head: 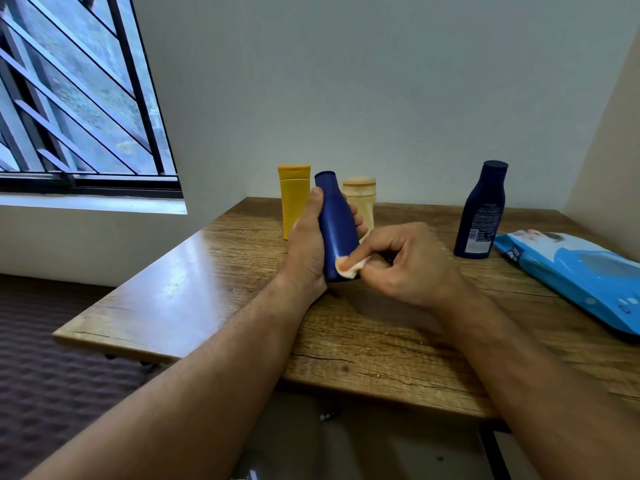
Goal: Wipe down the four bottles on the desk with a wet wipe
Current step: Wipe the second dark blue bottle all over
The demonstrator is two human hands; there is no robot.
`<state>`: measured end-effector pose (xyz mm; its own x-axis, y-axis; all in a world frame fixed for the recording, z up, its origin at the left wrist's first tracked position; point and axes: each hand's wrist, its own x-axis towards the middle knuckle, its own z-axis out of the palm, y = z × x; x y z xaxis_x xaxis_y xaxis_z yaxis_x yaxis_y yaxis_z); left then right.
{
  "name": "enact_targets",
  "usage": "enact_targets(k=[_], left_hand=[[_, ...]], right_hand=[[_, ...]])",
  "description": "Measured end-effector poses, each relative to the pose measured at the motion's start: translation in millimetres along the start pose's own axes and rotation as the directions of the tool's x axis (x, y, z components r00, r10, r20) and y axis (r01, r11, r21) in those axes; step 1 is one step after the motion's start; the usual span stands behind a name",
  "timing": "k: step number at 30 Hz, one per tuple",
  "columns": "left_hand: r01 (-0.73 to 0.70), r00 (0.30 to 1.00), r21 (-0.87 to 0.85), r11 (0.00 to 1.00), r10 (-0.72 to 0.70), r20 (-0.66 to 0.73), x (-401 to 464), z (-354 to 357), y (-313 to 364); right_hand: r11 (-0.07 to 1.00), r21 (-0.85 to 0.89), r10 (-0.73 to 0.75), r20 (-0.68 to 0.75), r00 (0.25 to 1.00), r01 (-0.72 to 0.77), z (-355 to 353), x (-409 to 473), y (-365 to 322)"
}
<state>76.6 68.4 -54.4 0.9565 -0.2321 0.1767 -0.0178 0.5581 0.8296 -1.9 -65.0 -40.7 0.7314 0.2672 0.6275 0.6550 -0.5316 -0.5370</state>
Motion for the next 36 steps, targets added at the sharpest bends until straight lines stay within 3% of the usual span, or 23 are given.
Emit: enact_targets(k=[3,7,9,14,18,19,22,25,29,33,34,36], left_hand=[[0.002,1.000,0.008,1.000,-0.002,0.008,0,0,0],[-0.023,1.000,0.040,0.999,0.024,-0.020,0,0,-2],[-0.016,0.999,0.053,0.998,0.018,-0.040,0,0,-3],[-0.019,0.999,0.047,0.999,0.021,-0.047,-1,2,-1],[-0.028,0.999,0.082,0.996,0.031,-0.033,-3,2,-2],[-0.022,1.000,0.090,0.996,0.023,-0.012,-4,2,-1],[0.012,0.997,0.119,0.993,-0.021,0.072,-8,4,2],[0.040,0.993,0.122,0.992,-0.053,0.106,-13,5,3],[0.038,0.996,0.135,0.990,-0.048,0.070,-14,7,4],[0.012,1.000,0.125,0.992,-0.015,0.022,-11,5,4],[0.005,1.000,0.111,0.994,-0.008,0.023,-10,4,3],[0.004,0.999,0.089,0.996,-0.008,0.044,-9,4,1]], right_hand=[[0.998,-0.050,-0.031,-0.085,0.996,0.027,0,4,-2],[0.997,-0.056,0.051,0.148,0.988,-0.043,2,1,-4],[0.993,-0.091,0.086,0.199,0.976,-0.069,2,-1,-4],[0.999,-0.040,-0.010,0.078,0.997,0.013,4,2,-1],[0.995,-0.101,0.015,0.125,0.992,-0.002,2,3,5],[0.995,-0.103,0.005,0.086,0.996,0.004,0,3,7],[0.990,-0.139,-0.065,-0.206,0.976,0.037,-11,6,12],[0.995,-0.102,-0.038,-0.286,0.957,0.009,-14,8,13],[0.999,-0.031,0.032,-0.233,0.972,-0.040,-11,6,10],[0.976,0.123,0.169,0.077,0.983,-0.178,-14,-1,-1],[0.969,0.148,0.186,0.099,0.978,-0.199,-14,-1,-2],[0.960,0.197,0.206,-0.002,0.979,-0.202,-13,2,-2]])
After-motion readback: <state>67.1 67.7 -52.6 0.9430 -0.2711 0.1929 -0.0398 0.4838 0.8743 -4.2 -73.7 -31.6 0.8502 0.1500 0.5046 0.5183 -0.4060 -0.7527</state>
